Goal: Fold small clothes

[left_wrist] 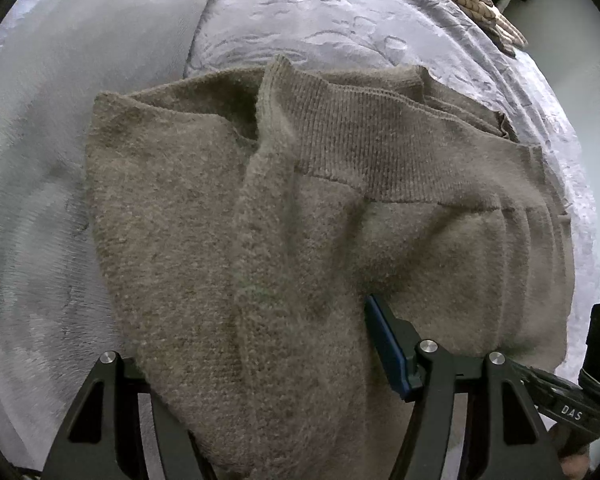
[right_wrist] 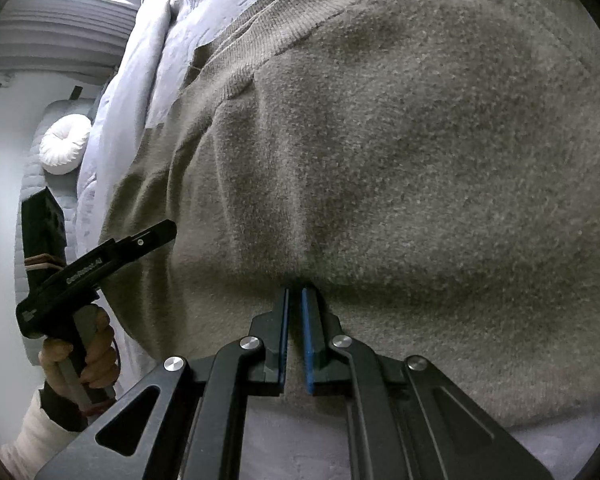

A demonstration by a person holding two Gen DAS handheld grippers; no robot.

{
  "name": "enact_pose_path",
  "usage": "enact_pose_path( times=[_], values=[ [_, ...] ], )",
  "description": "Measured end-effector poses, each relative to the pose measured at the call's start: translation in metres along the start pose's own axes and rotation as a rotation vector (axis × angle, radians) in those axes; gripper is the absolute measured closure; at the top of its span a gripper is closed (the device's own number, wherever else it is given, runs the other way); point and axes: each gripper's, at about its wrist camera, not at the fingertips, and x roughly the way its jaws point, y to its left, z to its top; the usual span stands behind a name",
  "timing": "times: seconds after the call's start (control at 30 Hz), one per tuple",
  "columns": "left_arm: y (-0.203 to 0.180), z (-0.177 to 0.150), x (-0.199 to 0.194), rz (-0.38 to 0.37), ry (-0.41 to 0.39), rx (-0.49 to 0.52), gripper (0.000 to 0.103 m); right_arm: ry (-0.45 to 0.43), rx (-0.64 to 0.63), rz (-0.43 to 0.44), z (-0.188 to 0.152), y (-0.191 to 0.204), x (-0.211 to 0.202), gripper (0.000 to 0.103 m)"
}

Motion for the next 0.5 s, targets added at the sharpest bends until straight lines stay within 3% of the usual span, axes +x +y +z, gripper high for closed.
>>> enact_pose_path(
  times=[0.03, 0.1, 0.13, 0.33, 0.5],
  values=[
    [0.0, 0.0, -0.001, 0.004, -0.006, 0.001, 0.046, -0.001, 0.003, 0.006, 0.0, -0.004, 0.0, 0.097],
    [-0.001, 0.0, -0.003, -0.017, -0.011, 0.0, 0.071, -0.003, 0.009, 0.015, 0.0, -0.006, 0.0, 0.097],
    [-0.001, 0.0, -0.004, -0.053, -0.016, -0.003, 0.076, -0.004, 0.012, 0.021, 0.0, -0.008, 0.0, 0.097],
    [-0.026, 0.001, -0.029, -0.057, -0.095, 0.098, 0.079, -0.001, 0.017, 0.056, 0.002, -0.019, 0.001, 0.097],
    [-0.068, 0.014, -0.076, -0.12, -0.194, 0.159, 0.079, -0.009, 0.044, 0.121, 0.003, -0.033, -0.008, 0.096]
  ],
)
